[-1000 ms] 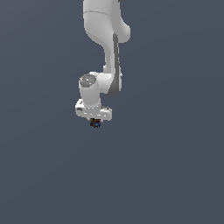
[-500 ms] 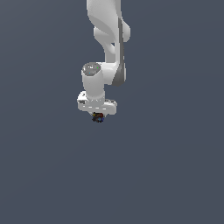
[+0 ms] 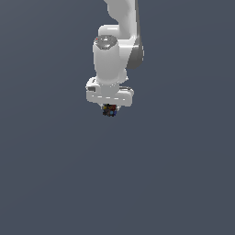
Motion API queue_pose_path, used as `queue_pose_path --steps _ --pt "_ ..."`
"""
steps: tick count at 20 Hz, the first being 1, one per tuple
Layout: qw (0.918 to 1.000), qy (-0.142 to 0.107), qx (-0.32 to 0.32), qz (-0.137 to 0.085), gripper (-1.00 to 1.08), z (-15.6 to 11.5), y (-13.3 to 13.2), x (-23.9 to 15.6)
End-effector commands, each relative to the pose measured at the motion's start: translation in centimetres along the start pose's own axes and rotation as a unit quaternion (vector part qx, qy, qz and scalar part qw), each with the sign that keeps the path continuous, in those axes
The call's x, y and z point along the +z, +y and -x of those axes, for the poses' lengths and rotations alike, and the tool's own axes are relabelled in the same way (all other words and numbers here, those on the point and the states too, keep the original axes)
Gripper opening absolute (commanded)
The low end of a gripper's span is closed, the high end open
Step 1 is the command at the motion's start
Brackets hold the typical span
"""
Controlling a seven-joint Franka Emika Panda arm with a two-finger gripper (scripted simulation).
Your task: Pick up the object and move it to a goal position.
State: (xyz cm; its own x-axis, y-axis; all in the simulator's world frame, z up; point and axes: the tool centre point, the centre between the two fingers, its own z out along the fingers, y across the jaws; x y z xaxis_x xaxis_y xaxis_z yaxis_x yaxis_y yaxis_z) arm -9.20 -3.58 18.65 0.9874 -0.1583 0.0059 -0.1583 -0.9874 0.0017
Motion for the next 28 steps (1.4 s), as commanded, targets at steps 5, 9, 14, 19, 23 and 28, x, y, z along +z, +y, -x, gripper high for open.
queue_pose_path --steps 5,9,14,19,23,28 --pt "1.0000 0.000 0.000 0.001 -1.00 0.8 -2.8 -6.9" --pt "1.0000 0.000 0.000 0.001 -1.00 1.2 -4.5 -10.9" --pt "1.0000 -0.001 0.000 0.001 -1.00 1.6 -6.6 -15.9" --pt "1.0000 -0.002 0.000 0.001 -1.00 2.0 -8.8 -20.9" --pt "1.0000 -0.002 -0.001 0.000 -1.00 2.2 -10.4 -24.6" --pt "1.0000 -0.002 -0.001 0.000 -1.00 2.3 -12.0 -28.2"
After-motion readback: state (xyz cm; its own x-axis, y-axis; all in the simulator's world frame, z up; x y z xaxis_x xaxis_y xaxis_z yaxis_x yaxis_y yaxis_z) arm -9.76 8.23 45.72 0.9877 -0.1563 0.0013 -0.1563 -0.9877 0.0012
